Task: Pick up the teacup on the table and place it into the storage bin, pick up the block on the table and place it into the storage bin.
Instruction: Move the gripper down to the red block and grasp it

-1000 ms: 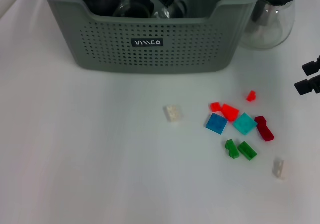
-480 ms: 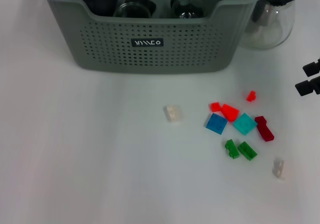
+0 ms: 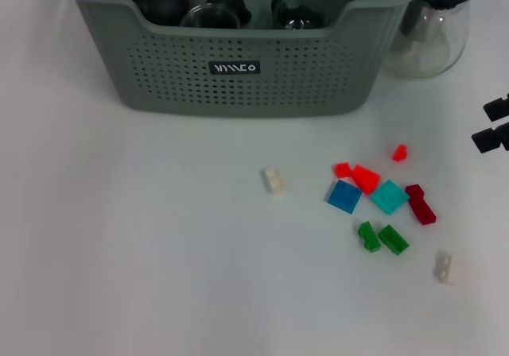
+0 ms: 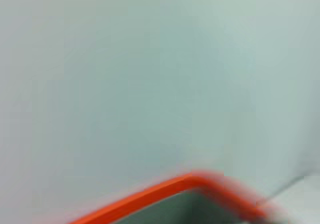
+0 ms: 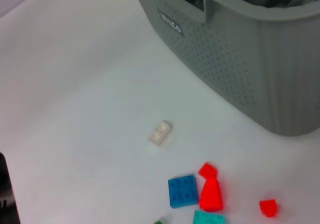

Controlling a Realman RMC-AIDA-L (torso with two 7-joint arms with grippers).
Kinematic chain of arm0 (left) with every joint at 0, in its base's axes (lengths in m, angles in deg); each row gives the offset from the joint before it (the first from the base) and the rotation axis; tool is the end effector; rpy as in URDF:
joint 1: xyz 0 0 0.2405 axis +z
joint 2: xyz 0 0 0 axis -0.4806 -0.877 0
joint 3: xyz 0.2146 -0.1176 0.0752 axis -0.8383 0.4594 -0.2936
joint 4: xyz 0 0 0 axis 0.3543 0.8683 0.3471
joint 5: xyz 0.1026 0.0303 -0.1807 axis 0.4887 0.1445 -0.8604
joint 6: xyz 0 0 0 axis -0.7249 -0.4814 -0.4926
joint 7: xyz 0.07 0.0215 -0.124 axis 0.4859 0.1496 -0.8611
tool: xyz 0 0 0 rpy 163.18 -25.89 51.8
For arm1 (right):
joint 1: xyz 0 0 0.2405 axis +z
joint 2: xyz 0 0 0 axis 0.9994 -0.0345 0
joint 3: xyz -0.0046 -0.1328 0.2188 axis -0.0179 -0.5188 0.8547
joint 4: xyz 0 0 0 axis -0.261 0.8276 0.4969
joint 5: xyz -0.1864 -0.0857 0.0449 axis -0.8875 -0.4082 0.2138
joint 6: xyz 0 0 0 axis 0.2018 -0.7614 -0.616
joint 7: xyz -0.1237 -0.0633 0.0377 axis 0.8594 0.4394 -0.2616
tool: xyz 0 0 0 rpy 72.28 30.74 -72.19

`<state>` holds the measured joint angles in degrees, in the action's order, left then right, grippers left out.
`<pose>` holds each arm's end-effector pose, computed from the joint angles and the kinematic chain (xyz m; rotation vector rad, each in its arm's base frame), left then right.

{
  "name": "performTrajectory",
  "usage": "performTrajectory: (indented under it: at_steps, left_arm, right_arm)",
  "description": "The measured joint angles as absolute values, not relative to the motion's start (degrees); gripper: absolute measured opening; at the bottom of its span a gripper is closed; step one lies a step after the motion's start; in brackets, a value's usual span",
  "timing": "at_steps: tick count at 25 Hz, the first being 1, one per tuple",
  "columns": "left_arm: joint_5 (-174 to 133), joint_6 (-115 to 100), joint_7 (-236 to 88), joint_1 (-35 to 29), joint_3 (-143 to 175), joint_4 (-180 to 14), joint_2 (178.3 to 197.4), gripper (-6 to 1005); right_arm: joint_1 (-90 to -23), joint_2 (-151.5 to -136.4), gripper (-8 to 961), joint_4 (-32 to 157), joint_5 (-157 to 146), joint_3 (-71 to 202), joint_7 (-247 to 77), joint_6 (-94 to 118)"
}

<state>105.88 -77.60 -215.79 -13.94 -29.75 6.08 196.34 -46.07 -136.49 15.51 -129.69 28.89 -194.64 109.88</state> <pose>-0.0838 0.4131 0.1097 -2.2906 -0.7092 -0.4232 0.2406 0.3658 0.1066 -2.8913 0.9573 -0.1028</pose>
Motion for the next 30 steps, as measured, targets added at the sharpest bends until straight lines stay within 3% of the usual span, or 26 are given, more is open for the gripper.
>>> performTrajectory:
  at_steps: [4, 10, 17, 24, 30]
  left_arm:
    - [79.94, -90.5, -203.88, -5.1, -24.31, 7.66, 196.6, 853]
    - [67.72, -104.17, -187.46, 1.77, -25.11, -3.38, 197.64, 870]
    - [70.0, -108.29, -161.27, 4.35, -24.85, -26.67, 196.9, 874]
    - [77.74, -104.88, -148.93, 6.55, -24.65, -33.16, 197.35, 871]
    - [82.51, -102.73, -146.33, 6.57, -25.11, -35.73, 197.38, 869]
  right_arm:
    - [-45.86, -136.85, 839, 15.81, -130.47, 28.88, -194.23, 109.0]
    - [-44.72, -138.25, 837, 15.88, -133.89, 28.71, -194.24, 107.14]
    - [-41.61, -141.62, 837, 15.65, -141.49, 28.68, -196.01, 104.15]
    - [-38.44, -145.37, 837, 15.94, -147.76, 25.69, -199.65, 98.33]
    - [-37.62, -147.7, 838, 16.3, -148.85, 19.83, -203.92, 93.36]
